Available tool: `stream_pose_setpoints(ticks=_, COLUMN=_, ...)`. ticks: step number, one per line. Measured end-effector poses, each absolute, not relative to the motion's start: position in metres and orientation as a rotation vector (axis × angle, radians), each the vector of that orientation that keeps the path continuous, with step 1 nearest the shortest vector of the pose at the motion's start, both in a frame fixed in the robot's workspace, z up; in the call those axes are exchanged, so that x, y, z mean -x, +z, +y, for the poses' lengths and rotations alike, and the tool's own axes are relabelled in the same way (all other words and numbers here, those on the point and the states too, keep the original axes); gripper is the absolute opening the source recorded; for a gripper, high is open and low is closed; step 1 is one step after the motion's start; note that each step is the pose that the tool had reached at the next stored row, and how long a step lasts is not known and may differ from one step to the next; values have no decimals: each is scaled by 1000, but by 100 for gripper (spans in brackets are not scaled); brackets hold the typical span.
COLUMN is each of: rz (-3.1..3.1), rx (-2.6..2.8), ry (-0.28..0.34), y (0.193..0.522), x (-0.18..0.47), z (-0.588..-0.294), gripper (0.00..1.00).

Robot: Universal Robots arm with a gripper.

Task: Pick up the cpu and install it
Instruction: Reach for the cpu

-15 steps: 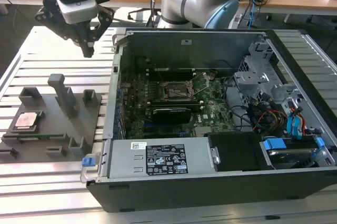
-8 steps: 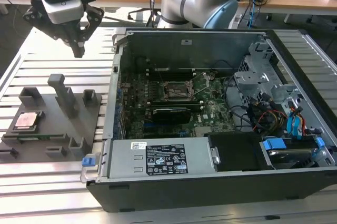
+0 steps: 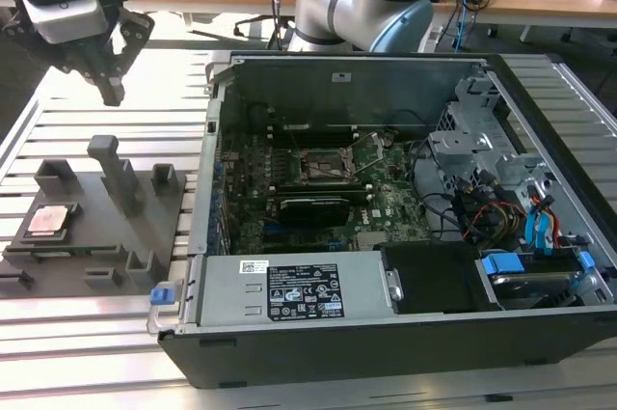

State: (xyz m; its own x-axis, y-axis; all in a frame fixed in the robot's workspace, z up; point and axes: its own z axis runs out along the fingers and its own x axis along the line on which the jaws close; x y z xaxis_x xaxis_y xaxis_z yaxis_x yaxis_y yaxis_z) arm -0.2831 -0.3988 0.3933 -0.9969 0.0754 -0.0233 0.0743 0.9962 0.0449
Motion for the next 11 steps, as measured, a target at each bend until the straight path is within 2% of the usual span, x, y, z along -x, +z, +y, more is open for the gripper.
stream_pose_setpoints(ticks=11, rz=3114, rx=-117, ry=69, y=393, x=316, z=-399, gripper=11)
